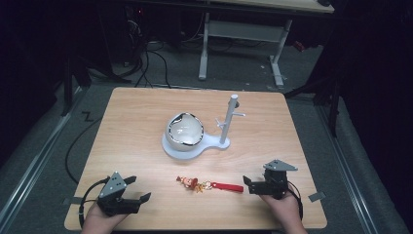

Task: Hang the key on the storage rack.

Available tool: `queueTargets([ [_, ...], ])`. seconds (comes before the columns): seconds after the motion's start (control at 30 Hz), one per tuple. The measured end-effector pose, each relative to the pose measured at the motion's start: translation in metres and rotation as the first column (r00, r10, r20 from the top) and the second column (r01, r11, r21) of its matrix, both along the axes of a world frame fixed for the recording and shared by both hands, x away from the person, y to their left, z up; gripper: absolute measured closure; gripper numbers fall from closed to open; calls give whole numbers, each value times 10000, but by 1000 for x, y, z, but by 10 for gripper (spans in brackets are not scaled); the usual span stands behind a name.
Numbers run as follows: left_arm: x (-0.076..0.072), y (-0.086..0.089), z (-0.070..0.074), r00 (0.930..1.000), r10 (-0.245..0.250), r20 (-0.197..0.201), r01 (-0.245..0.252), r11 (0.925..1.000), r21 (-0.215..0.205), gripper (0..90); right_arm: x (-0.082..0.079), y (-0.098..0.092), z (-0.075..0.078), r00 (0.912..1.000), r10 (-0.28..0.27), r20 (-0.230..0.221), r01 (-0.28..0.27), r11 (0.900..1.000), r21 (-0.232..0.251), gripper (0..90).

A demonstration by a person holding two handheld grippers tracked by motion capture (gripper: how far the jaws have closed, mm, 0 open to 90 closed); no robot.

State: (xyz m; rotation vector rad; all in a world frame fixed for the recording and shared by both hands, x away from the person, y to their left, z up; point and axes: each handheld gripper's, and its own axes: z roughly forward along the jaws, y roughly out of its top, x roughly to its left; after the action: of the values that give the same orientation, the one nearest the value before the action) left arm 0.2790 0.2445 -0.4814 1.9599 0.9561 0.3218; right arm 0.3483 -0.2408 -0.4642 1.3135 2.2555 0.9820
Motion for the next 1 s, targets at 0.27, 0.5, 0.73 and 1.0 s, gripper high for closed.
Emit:
queueTargets([
  [0.27, 4, -4, 1, 9999, -100, 75, 100, 9999, 17, 186, -4, -7, 1, 10000, -85, -35, 86, 9999, 66, 0],
  [0.5, -1, 0, 1, 10000, 22, 74, -22, 10000, 17, 186, -3, -2, 5, 9997, 222, 84, -222, 9997, 42, 0],
  [0.73, -8, 9, 2, 9995, 286, 104, -286, 9996, 30, 187, 1, 8, 6, 9975, 705, 25, -705, 9974, 156, 0],
  [1.0, -14, 14, 3, 9986, 526, 94, -526, 9986, 11, 187, 5, 37, 8, 9807, 1949, -154, -1944, 9805, 293, 1],
])
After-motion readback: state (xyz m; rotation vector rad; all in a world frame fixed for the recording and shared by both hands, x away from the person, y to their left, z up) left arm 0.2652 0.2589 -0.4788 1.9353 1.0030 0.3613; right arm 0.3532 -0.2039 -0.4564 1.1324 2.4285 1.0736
